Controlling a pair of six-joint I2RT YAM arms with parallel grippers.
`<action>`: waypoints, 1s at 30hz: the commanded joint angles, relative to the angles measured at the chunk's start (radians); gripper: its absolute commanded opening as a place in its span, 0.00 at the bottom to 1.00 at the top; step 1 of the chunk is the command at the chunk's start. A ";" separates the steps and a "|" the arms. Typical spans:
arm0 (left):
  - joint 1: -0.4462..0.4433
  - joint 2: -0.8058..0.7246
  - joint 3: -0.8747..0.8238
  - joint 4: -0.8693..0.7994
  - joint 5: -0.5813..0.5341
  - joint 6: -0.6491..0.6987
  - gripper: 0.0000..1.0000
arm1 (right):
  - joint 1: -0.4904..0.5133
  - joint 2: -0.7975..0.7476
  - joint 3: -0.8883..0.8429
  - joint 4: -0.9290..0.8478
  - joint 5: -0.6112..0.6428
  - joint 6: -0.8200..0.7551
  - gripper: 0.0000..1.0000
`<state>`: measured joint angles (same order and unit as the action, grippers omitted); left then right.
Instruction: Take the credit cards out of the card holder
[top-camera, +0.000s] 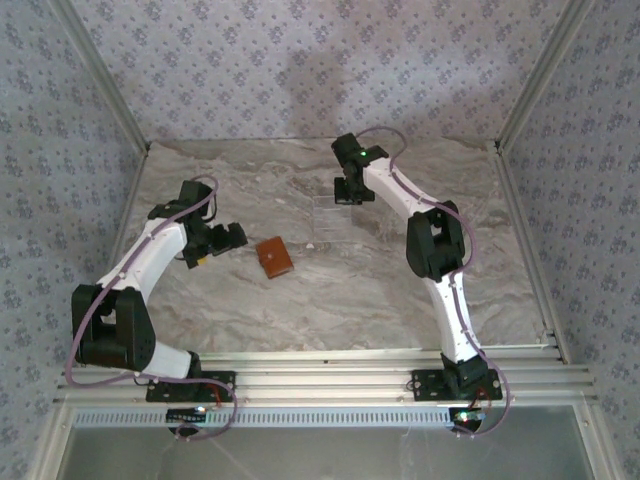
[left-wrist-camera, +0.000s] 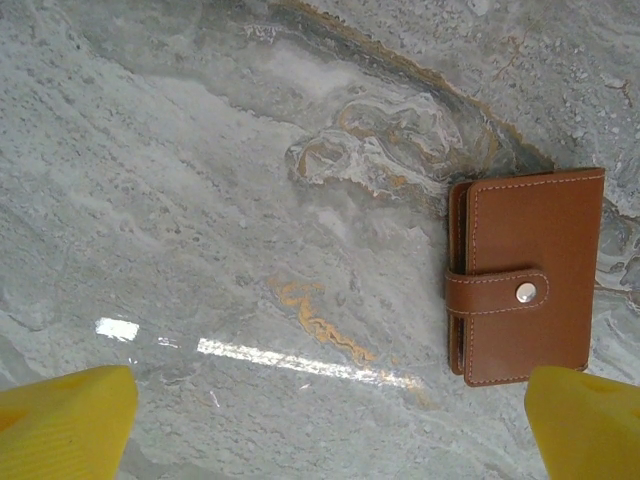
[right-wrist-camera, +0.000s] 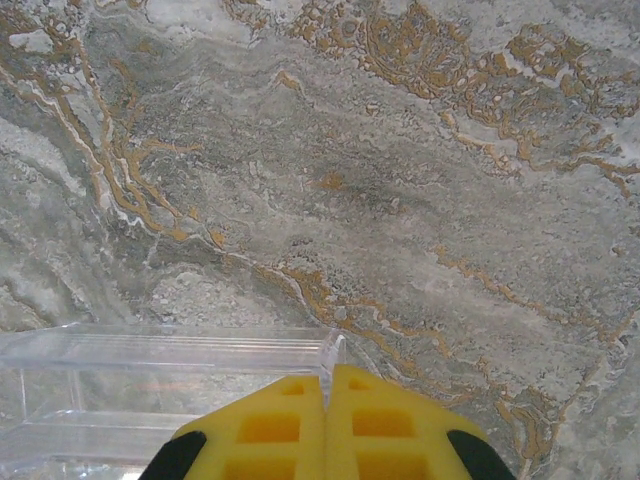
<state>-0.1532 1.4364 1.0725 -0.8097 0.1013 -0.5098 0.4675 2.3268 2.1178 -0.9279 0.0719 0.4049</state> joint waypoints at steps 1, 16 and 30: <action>-0.006 0.010 0.039 -0.037 0.007 -0.004 0.99 | -0.004 0.014 0.028 -0.027 -0.001 0.028 0.07; -0.062 0.079 0.103 -0.049 -0.003 -0.025 0.97 | 0.010 -0.119 0.046 -0.063 0.043 0.027 0.26; -0.287 0.377 0.304 -0.086 -0.135 -0.328 0.99 | 0.010 -0.308 -0.096 -0.054 0.064 0.010 0.27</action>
<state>-0.4221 1.7809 1.3373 -0.8646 -0.0101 -0.7578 0.4847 2.0743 2.0575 -0.9688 0.1097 0.4217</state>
